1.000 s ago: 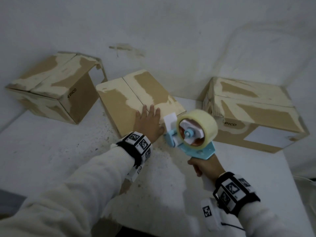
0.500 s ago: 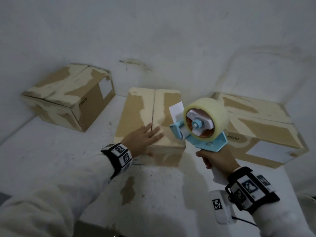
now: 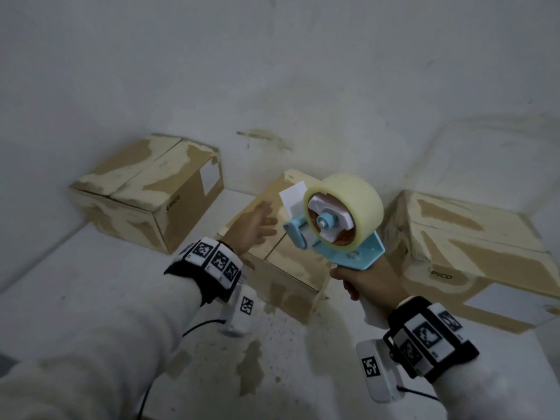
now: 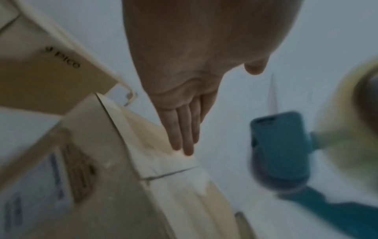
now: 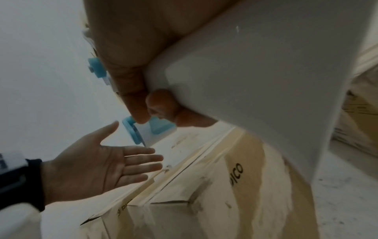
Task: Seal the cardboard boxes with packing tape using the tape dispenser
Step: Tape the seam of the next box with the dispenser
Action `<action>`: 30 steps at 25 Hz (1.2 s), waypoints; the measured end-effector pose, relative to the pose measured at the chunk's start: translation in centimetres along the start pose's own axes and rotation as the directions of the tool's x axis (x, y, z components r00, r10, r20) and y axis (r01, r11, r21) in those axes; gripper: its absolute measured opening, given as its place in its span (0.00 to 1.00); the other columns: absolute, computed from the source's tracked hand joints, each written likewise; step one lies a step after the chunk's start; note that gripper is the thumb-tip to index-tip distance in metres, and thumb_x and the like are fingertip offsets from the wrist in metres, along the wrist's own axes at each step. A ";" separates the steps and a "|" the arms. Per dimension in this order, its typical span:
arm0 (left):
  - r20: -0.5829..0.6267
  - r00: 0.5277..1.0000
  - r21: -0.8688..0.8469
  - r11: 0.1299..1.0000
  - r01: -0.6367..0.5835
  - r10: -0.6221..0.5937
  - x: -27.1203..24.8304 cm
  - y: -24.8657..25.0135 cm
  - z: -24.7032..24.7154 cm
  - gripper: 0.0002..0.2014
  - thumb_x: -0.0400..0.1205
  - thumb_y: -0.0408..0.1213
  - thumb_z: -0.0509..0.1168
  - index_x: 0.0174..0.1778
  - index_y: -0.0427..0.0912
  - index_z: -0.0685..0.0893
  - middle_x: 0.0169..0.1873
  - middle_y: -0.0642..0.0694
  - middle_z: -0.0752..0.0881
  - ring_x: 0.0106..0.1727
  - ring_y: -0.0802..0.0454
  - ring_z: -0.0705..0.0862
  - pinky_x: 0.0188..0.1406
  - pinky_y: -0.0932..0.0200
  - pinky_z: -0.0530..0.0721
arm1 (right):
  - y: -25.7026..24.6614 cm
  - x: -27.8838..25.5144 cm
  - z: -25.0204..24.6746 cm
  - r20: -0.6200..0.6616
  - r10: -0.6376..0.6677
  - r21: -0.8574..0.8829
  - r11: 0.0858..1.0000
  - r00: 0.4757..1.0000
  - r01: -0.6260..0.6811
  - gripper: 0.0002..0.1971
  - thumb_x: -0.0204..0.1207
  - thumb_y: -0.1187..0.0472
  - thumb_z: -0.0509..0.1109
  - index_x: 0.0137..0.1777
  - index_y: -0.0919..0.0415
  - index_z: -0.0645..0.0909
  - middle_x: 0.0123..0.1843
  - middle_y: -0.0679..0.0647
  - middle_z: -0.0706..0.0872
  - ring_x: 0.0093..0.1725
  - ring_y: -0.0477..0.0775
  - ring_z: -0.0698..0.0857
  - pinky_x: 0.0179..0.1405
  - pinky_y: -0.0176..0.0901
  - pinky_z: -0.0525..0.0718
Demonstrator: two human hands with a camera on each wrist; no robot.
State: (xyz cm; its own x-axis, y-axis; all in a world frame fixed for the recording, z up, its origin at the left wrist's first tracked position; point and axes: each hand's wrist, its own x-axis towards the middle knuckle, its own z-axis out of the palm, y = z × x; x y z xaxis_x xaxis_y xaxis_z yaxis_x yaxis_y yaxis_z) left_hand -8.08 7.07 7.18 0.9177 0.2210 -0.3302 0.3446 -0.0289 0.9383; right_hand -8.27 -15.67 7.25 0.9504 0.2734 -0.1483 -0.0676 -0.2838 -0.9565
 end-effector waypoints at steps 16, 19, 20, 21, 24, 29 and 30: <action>0.063 0.956 -0.430 0.857 0.285 -0.286 0.4 -1.1 -1.6 0.10 0.83 0.36 0.61 0.55 0.34 0.79 0.42 0.39 0.84 0.40 0.47 0.84 0.42 0.56 0.84 | -0.8 0.4 3.7 0.084 -0.106 -0.084 0.990 0.991 0.113 0.15 0.66 0.76 0.73 0.27 0.59 0.76 0.16 0.50 0.79 0.16 0.46 0.74 0.18 0.39 0.74; 0.036 0.950 -0.366 0.881 0.301 -0.310 0.8 -1.4 -2.3 0.05 0.83 0.30 0.60 0.48 0.34 0.80 0.41 0.39 0.85 0.38 0.49 0.83 0.39 0.58 0.85 | -0.8 0.5 4.0 0.134 -0.116 -0.091 0.987 0.984 0.129 0.15 0.67 0.76 0.73 0.28 0.58 0.75 0.17 0.50 0.79 0.17 0.48 0.74 0.18 0.39 0.74; 0.015 0.951 -0.333 0.895 0.296 -0.309 0.9 -1.4 -2.6 0.04 0.83 0.30 0.61 0.46 0.34 0.81 0.40 0.39 0.84 0.36 0.50 0.83 0.35 0.59 0.86 | -0.7 0.6 3.9 0.144 -0.128 -0.095 0.985 0.981 0.143 0.16 0.68 0.75 0.73 0.28 0.57 0.75 0.18 0.50 0.79 0.18 0.50 0.74 0.18 0.40 0.74; -0.017 0.954 -0.300 0.912 0.279 -0.298 1.0 -1.5 -2.9 0.04 0.82 0.29 0.62 0.44 0.34 0.81 0.39 0.39 0.84 0.34 0.51 0.82 0.31 0.61 0.87 | -0.6 0.6 3.9 0.157 -0.137 -0.107 0.982 0.978 0.154 0.16 0.68 0.75 0.73 0.27 0.57 0.75 0.18 0.51 0.79 0.18 0.52 0.74 0.19 0.41 0.74; -0.098 0.972 -0.219 0.957 0.190 -0.216 1.3 -1.3 -3.4 0.04 0.78 0.23 0.65 0.46 0.32 0.84 0.34 0.39 0.86 0.26 0.52 0.85 0.24 0.64 0.87 | -0.4 0.8 4.2 0.166 -0.119 -0.059 0.990 0.979 0.131 0.15 0.69 0.76 0.72 0.29 0.58 0.75 0.18 0.50 0.78 0.17 0.50 0.72 0.18 0.40 0.73; -0.227 0.972 -0.173 0.985 0.025 -0.064 2.2 -0.7 -6.8 0.08 0.74 0.26 0.72 0.47 0.36 0.84 0.24 0.48 0.89 0.24 0.59 0.88 0.25 0.68 0.85 | -0.1 0.7 3.4 0.156 -0.105 -0.003 0.994 0.982 0.107 0.15 0.68 0.80 0.70 0.27 0.65 0.73 0.16 0.51 0.77 0.16 0.47 0.72 0.18 0.39 0.72; -0.256 0.965 -0.183 0.983 0.008 -0.055 2.4 -0.7 -8.0 0.08 0.74 0.26 0.73 0.46 0.38 0.83 0.24 0.49 0.90 0.26 0.59 0.89 0.25 0.68 0.84 | 0.2 0.5 3.0 0.165 -0.108 -0.009 0.994 0.980 0.111 0.15 0.68 0.80 0.71 0.26 0.64 0.74 0.16 0.52 0.77 0.16 0.47 0.73 0.18 0.40 0.72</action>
State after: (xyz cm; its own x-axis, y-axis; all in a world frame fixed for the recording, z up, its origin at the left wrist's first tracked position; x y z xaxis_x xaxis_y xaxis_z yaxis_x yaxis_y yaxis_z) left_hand -7.69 15.45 6.53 0.8159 0.4644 -0.3444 0.3100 0.1512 0.9386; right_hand -8.72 -12.80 6.24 0.8891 0.4502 -0.0831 0.0413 -0.2598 -0.9648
